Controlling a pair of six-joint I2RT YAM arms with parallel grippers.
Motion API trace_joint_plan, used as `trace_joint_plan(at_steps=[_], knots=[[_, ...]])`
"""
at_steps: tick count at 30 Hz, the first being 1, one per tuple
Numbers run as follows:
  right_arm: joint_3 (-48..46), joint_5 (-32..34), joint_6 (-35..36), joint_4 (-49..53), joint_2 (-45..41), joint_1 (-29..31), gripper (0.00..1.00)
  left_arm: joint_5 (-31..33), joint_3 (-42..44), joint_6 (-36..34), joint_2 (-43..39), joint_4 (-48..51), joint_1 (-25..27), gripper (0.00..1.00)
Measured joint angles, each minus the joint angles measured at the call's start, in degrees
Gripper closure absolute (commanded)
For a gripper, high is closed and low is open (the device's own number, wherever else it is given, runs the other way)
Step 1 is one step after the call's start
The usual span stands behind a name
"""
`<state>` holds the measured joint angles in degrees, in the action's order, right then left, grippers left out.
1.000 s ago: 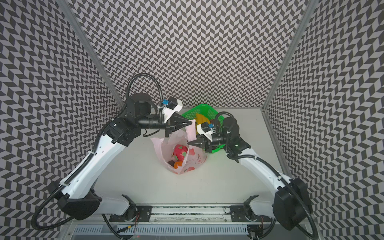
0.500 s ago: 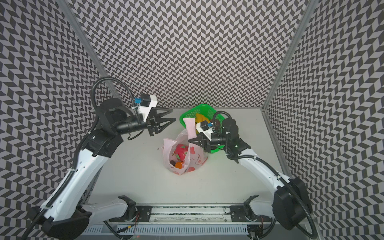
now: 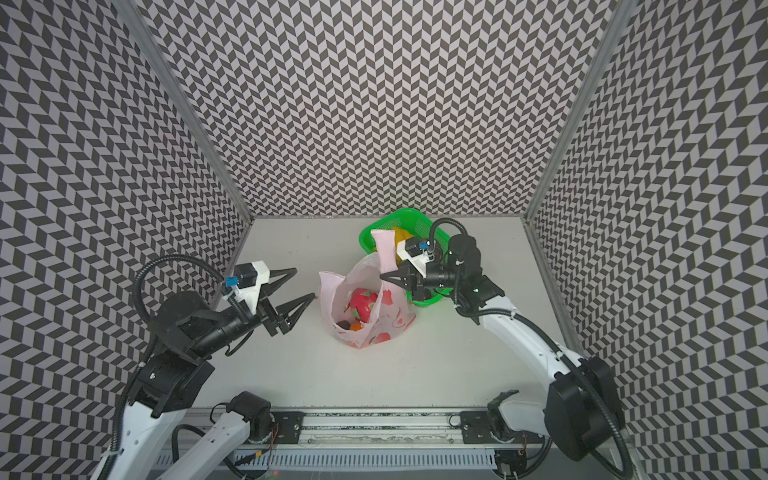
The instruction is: Place the fake fruits into the plastic bag and tie a complex knot
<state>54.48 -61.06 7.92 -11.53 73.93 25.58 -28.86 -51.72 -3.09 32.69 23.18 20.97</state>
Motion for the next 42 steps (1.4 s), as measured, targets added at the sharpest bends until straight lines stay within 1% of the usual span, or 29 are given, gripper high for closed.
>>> trace_joint_plan(at_steps=[6,12,16,24,29,32,36,38,42], knots=[[0.0,0.0,0.0,0.0,-0.1,0.0,1.0,1.1,2.5,-2.0,-0.5,1.7,0.0,0.14],[0.0,-0.3,0.0,0.4,-0.6,0.0,1.0,-1.8,7.5,-4.2,3.2,-0.3,0.0,0.12],[0.0,-0.5,0.0,0.6,-1.0,0.0,1.0,-2.6,10.3,-5.5,5.4,-2.6,0.0,0.11],[0.0,-1.4,0.9,1.3,-2.5,0.0,1.0,-5.3,10.8,-6.0,11.3,-11.6,-0.2,0.13],[0.0,-1.7,1.7,1.8,-2.8,0.0,1.0,-7.5,11.1,-4.9,14.8,-18.4,-1.9,0.15],[0.0,-1.9,2.1,2.6,-3.0,-0.2,1.0,-9.9,12.1,-3.7,16.1,-22.5,-2.8,0.21],[0.0,-2.3,2.2,3.0,-3.3,-1.1,1.0,-12.7,12.8,-1.8,17.4,-26.4,-3.4,0.33],[0.0,-2.7,2.2,3.0,-3.3,-1.5,1.0,-13.8,13.0,-1.0,17.7,-27.7,-3.4,0.43],[-0.1,-2.9,2.3,3.3,-3.3,-1.9,1.0,-15.5,13.4,0.1,18.5,-30.0,-3.4,0.7]])
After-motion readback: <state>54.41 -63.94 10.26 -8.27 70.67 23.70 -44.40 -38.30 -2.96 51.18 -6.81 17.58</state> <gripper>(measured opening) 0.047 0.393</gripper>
